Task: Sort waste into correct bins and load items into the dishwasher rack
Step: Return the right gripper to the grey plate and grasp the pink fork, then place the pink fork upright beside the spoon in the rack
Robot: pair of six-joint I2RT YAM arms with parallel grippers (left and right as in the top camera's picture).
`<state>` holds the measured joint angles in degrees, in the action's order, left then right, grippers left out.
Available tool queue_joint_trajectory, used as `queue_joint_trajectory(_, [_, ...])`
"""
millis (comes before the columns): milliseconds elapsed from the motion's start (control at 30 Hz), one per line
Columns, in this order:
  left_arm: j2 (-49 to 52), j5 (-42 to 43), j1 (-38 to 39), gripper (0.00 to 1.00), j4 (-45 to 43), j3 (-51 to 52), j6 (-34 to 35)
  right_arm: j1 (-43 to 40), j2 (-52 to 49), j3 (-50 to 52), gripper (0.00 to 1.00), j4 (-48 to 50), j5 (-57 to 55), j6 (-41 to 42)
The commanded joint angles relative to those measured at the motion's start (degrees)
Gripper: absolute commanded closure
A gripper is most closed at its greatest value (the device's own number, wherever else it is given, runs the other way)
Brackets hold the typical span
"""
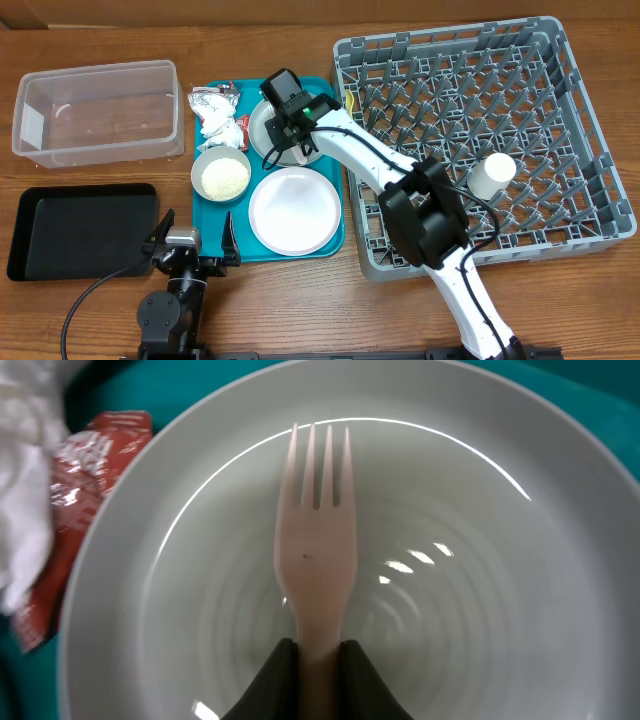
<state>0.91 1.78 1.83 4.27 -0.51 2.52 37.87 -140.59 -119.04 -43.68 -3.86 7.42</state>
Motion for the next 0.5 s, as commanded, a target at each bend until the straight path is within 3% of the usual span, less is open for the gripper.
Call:
queue_joint_trajectory(0, [-0.2, 0.6, -0.3, 0.00, 0.0, 0.2, -1.1, -0.4, 10.3, -3.5, 0.96, -2.6, -0.6, -0.2])
queue_joint_trajectory(233, [-0.2, 0.6, -0.3, 0.00, 0.0, 0.2, -1.1, -1.0, 21.8, -3.6, 0.96, -13.1, -4.2, -0.1])
queue_joint_trajectory(467, [-0.2, 0.6, -0.3, 0.00, 0.0, 0.2, -1.1, -6.4, 21.8, -2.4, 0.96, -20.1, -6.0, 0.0])
